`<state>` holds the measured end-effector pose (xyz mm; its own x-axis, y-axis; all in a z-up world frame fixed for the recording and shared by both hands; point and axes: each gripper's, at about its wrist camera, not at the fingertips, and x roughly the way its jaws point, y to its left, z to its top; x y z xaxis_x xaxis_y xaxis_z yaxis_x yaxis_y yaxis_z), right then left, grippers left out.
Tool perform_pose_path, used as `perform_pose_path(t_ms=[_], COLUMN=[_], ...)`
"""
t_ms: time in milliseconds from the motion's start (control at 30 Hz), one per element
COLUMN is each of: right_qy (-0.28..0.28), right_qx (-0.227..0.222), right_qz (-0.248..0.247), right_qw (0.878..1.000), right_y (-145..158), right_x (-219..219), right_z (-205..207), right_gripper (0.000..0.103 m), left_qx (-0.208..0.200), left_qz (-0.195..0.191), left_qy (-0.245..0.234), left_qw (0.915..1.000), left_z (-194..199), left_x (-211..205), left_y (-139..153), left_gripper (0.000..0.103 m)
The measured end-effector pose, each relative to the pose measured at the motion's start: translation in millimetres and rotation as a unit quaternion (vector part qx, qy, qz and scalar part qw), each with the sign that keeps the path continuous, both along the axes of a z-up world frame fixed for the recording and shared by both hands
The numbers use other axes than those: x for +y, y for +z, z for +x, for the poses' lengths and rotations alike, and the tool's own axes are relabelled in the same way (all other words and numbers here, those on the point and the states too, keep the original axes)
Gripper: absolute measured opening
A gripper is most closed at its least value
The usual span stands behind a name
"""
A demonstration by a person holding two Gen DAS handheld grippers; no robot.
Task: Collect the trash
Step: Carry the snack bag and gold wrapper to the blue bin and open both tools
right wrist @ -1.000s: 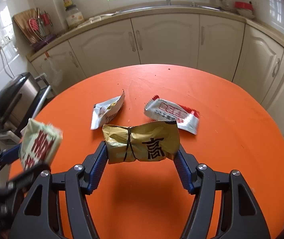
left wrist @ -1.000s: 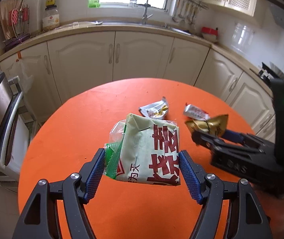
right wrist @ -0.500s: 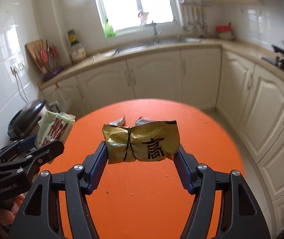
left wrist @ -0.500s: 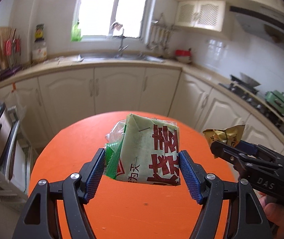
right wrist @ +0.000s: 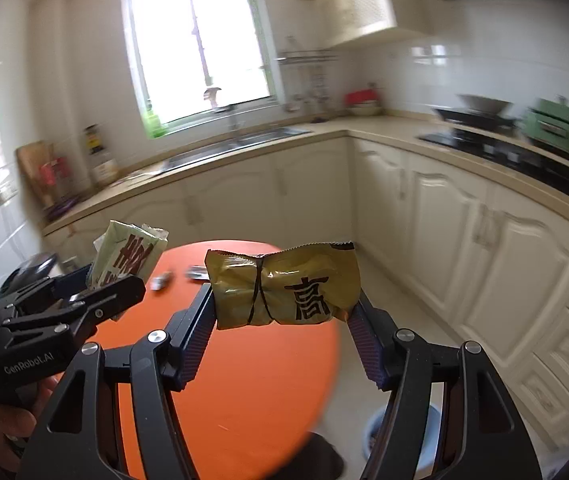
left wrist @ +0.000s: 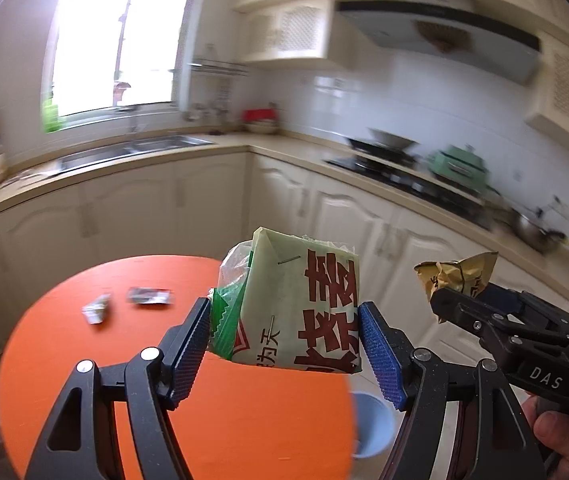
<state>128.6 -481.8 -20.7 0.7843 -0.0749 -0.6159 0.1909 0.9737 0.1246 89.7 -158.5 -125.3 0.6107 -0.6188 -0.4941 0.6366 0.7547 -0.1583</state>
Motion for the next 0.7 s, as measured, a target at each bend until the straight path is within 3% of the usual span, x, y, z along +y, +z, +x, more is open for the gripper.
perform_pose_path(t_ms=[67,233,267,367,500,567,700], right_qy=[-0.036,-0.101,-0.114,-0.145,-0.176,-0.186,-0.202], right_qx=[0.006,0.022,0.028,0.042,0.066,0.08,0.107], right_qz=[0.004,0.007,0.007,0.017,0.031,0.036,0.059], right_qw=[0.999,0.995,0.993,0.988,0.982,0.979,0.972], right_y=[-4.3,-18.1,-23.1,-38.4,-65.9,-80.6,-112.5], right_x=[-28.2,-85.4,-96.7,-123.8,-154.6,-164.4,-186.1], right_z=[-20.4,-56.0,-62.8,-77.2,-90.7,-95.1,-97.6], right_gripper=[0.065,0.065,0.065,0.065,0.065,0.065,0.065], left_qx=[0.008,0.027,0.035,0.044,0.067,0.072,0.108], left_qz=[0.0,0.024,0.025,0.042,0.069,0.089,0.123], left_qy=[-0.05,-0.112,-0.147,-0.182,-0.208,-0.184,-0.194], left_qw=[0.9987,0.993,0.9882,0.9815,0.9734,0.9762,0.9672], left_z=[-9.0,-9.6,-9.9,-11.8,-9.7,2.5,26.8], left_x=[-18.5,-68.7,-79.4,-111.1,-147.0,-172.4,-224.2], left_y=[-1.9,-13.4,-16.3,-27.0,-44.8,-51.6,-68.2], left_gripper=[0.068,0.068,0.068,0.068,0.068,0.068,0.068])
